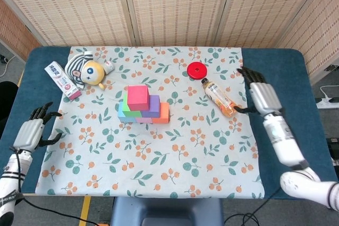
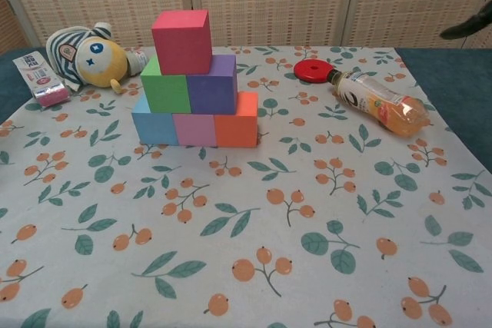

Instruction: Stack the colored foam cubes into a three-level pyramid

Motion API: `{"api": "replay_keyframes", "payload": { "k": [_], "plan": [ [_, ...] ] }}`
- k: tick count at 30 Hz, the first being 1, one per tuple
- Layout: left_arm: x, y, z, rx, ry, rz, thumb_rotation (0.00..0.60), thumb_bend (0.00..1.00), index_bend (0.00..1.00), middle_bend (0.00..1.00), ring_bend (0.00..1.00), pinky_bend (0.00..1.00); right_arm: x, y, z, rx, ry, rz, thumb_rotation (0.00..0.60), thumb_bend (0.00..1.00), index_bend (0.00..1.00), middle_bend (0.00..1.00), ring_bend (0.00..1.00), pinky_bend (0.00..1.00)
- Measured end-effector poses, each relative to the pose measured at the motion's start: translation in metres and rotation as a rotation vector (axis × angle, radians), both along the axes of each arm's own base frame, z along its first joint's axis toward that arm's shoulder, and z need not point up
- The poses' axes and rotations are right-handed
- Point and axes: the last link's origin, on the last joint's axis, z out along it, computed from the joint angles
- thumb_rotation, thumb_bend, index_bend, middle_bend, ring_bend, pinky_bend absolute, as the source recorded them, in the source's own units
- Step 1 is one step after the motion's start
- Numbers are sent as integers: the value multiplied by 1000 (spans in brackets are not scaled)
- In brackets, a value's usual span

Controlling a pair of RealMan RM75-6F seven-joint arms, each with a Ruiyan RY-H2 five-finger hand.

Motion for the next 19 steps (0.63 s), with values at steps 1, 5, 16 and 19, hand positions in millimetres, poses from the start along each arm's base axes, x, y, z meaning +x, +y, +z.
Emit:
{"api": "replay_keyframes", "payload": {
  "k": [1,5,16,19],
  "plan": [
    [-2,-5,3,13,2,2,600,323,284,0,0,4,-7,9,7,-24,4,-4,600,0,0,0,0,0],
    [-10,-33,15,71,13,-2,600,325,286,0,0,5,-35,48,29,-113,3,-5,600,0,0,0,0,0],
    [-10,-110,12,101,33,-29,600,325,287,0,0,5,-98,183,44,-231,-54,-43,600,0,0,0,0,0],
    [-7,-116,9,103,37,-33,600,325,285,0,0,5,-103,206,40,-214,-76,-59,600,0,0,0,0,0]
  ]
}}
